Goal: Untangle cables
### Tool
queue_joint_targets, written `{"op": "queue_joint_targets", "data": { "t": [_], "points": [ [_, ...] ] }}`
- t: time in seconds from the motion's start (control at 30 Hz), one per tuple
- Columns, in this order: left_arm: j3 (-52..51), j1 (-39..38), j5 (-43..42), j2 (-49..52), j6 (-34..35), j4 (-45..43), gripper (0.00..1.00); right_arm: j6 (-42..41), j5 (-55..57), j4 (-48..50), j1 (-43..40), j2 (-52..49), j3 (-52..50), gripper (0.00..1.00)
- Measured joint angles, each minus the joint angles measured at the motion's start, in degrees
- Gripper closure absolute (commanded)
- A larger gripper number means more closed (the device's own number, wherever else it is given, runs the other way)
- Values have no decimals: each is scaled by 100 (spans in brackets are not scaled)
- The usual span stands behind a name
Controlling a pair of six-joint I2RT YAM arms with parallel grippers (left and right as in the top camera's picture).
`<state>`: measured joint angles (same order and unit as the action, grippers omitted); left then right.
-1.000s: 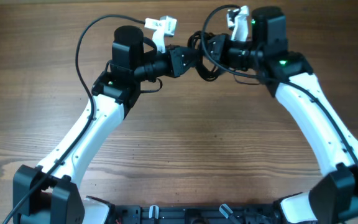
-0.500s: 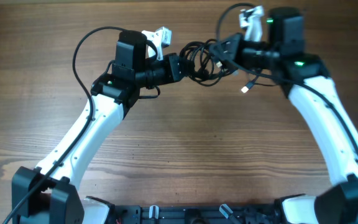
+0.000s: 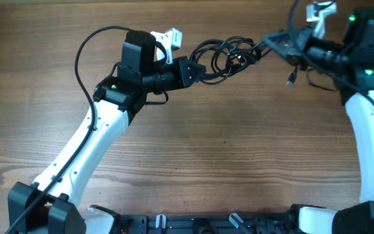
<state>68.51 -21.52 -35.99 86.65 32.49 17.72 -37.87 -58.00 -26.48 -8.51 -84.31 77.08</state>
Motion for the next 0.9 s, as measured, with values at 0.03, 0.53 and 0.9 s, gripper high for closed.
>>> {"op": "queue_joint_targets", "data": {
  "t": [0.03, 0.53, 0.9],
  "points": [
    [9, -13, -7, 0, -57, 31, 96, -37, -52, 11, -133, 0, -2, 96],
    [-92, 59, 874, 26, -385, 638, 96, 267, 439, -522, -1458, 37, 20, 96],
    [-129, 111, -149, 42, -518, -131, 96, 1043, 1344, -966, -798, 55, 39, 32]
  ]
}}
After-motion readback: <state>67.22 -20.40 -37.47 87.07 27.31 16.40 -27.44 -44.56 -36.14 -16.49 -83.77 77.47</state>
